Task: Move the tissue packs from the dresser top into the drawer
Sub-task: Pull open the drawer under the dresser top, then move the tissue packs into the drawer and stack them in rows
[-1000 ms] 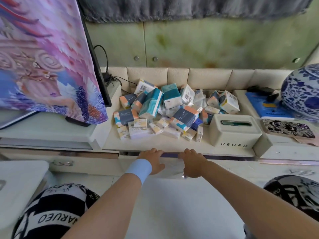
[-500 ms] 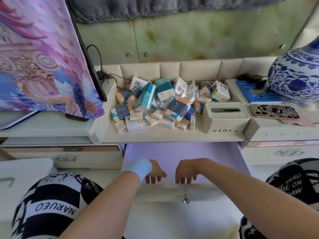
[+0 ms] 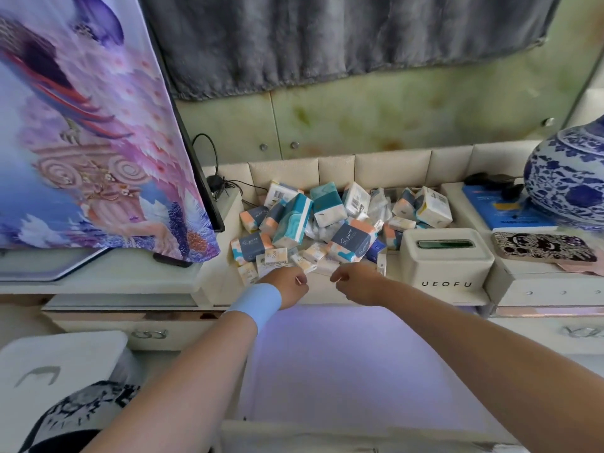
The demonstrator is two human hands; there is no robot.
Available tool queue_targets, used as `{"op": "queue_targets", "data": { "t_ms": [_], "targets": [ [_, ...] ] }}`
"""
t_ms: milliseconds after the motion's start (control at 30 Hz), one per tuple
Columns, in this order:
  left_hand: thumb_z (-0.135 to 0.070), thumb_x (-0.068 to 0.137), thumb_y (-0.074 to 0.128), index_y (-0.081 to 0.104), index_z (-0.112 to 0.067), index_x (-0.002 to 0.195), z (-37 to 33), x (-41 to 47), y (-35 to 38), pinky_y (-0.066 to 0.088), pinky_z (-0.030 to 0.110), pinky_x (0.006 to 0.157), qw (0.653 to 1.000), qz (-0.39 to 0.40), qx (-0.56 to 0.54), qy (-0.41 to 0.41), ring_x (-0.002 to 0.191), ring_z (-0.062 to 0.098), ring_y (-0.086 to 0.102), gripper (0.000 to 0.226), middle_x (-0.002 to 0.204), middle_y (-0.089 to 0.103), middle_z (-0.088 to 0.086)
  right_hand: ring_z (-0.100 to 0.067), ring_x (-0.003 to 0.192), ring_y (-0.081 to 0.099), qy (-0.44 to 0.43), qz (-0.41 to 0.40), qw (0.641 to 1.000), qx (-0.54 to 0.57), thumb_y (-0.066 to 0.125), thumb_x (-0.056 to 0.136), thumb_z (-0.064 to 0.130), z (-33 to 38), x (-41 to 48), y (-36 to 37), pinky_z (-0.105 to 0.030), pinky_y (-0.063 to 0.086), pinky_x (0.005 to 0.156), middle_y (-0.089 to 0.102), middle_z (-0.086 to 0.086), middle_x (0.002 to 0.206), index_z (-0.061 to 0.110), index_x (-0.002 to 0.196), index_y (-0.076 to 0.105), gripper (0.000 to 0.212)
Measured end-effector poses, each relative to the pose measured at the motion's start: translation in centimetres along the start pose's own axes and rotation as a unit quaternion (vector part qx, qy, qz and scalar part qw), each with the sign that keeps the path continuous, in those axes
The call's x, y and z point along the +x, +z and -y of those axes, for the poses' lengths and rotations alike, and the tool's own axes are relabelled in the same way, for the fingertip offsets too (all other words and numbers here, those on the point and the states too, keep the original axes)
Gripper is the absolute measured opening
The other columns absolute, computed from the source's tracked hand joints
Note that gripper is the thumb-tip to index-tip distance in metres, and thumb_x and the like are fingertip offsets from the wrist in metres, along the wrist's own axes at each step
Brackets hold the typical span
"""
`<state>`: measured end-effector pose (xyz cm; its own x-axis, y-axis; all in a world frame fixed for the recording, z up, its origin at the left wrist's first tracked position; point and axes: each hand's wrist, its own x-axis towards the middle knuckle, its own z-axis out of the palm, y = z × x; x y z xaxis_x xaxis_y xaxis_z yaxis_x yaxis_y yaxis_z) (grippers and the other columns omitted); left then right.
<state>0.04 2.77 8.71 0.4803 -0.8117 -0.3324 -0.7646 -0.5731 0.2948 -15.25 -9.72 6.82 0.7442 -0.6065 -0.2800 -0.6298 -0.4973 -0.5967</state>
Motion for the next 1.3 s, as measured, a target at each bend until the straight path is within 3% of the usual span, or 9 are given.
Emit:
{"op": "queue_targets", "data": {
  "t_ms": [300, 433, 533, 600, 700, 867, 1067, 1167, 1300],
  "targets": [
    [-0.031, 0.096, 0.053, 0.038, -0.025, 0.145, 3.3, 8.7, -3.0, 0.042, 0.042, 0.105, 0.986, -0.109, -0.121, 0.031, 0.131, 0.029, 0.045, 0.053, 0.153, 0.035, 0.004, -0.025, 0.096, 0.065, 0.071, -0.062, 0.973, 0.21, 0.056, 0.095, 0.025, 6.4, 10.9, -0.4, -0.037, 0.061, 0.074, 0.06, -0.009, 0.121, 0.021, 0.138, 0.047, 0.044],
    [-0.033, 0.094, 0.054, 0.034, -0.03, 0.146, 5.9, 12.7, -3.1, 0.042, 0.043, 0.106, 0.983, -0.092, -0.157, 0.019, 0.131, 0.028, 0.045, 0.056, 0.152, 0.035, 0.0, -0.024, 0.096, 0.062, 0.112, -0.101, 0.951, 0.271, 0.054, 0.097, 0.023, 7.6, 15.2, 0.2, -0.037, 0.06, 0.081, 0.057, -0.006, 0.118, 0.021, 0.143, 0.043, 0.048],
    [-0.035, 0.09, 0.057, 0.039, -0.026, 0.141, 6.4, 15.2, -4.0, 0.045, 0.041, 0.1, 0.971, -0.099, -0.219, 0.018, 0.123, 0.027, 0.05, 0.055, 0.143, 0.046, 0.0, -0.027, 0.098, 0.065, 0.146, -0.121, 0.935, 0.3, 0.058, 0.093, 0.028, 8.0, 17.8, 1.1, -0.046, 0.06, 0.081, 0.061, -0.008, 0.113, 0.018, 0.134, 0.048, 0.043],
    [-0.038, 0.09, 0.059, 0.024, -0.026, 0.152, 6.4, 16.4, -4.3, 0.04, 0.041, 0.106, 0.962, -0.076, -0.261, -0.008, 0.133, 0.029, 0.043, 0.072, 0.152, 0.037, -0.001, -0.028, 0.092, 0.067, 0.175, -0.115, 0.915, 0.346, 0.061, 0.091, 0.031, 8.1, 19.0, 1.5, -0.047, 0.061, 0.077, 0.064, -0.011, 0.106, 0.016, 0.128, 0.051, 0.041],
    [-0.051, 0.084, 0.062, 0.016, -0.028, 0.155, 6.5, 17.7, -4.1, 0.037, 0.047, 0.109, 0.954, -0.059, -0.291, -0.039, 0.136, 0.03, 0.04, 0.088, 0.153, 0.038, 0.001, -0.021, 0.081, 0.064, 0.188, -0.11, 0.91, 0.352, 0.063, 0.091, 0.035, 8.5, 19.8, 1.7, -0.034, 0.06, 0.071, 0.064, -0.009, 0.1, 0.015, 0.124, 0.051, 0.04],
    [-0.047, 0.078, 0.065, 0.055, -0.028, 0.132, 5.6, 17.5, -4.7, 0.048, 0.039, 0.093, 0.943, -0.065, -0.326, -0.016, 0.108, 0.025, 0.057, 0.058, 0.12, 0.062, 0.003, -0.018, 0.083, 0.065, 0.148, -0.125, 0.916, 0.352, 0.068, 0.087, 0.035, 9.0, 19.3, 1.1, -0.034, 0.059, 0.068, 0.064, -0.002, 0.098, 0.018, 0.126, 0.053, 0.045],
    [-0.022, 0.088, 0.062, 0.058, -0.02, 0.119, 4.4, 13.6, -5.8, 0.052, 0.03, 0.072, 0.885, -0.072, -0.459, -0.007, 0.104, 0.019, 0.058, 0.031, 0.118, 0.059, 0.003, -0.024, 0.097, 0.066, 0.096, -0.094, 0.914, 0.383, 0.075, 0.083, 0.036, 7.8, 14.7, -1.1, -0.046, 0.059, 0.082, 0.061, -0.006, 0.11, 0.025, 0.127, 0.038, 0.058],
    [-0.012, 0.091, 0.057, 0.054, -0.019, 0.116, 3.9, 10.6, -5.8, 0.059, 0.035, 0.074, 0.864, -0.057, -0.501, 0.004, 0.094, 0.021, 0.067, 0.026, 0.114, 0.061, 0.008, -0.021, 0.098, 0.065, 0.068, -0.075, 0.935, 0.341, 0.077, 0.079, 0.044, 6.8, 11.6, -1.3, -0.038, 0.06, 0.069, 0.059, -0.003, 0.114, 0.028, 0.125, 0.034, 0.065],
    [-0.011, 0.096, 0.043, 0.051, -0.024, 0.111, 4.4, 6.4, -4.3, 0.051, 0.031, 0.069, 0.89, 0.043, -0.454, 0.0, 0.08, 0.029, 0.069, 0.021, 0.096, 0.07, 0.01, -0.019, 0.092, 0.07, 0.05, 0.002, 0.97, 0.237, 0.085, 0.061, 0.049, 4.5, 7.9, 0.8, -0.044, 0.061, 0.08, 0.071, -0.001, 0.105, 0.021, 0.119, 0.055, 0.07]
  ]
}}
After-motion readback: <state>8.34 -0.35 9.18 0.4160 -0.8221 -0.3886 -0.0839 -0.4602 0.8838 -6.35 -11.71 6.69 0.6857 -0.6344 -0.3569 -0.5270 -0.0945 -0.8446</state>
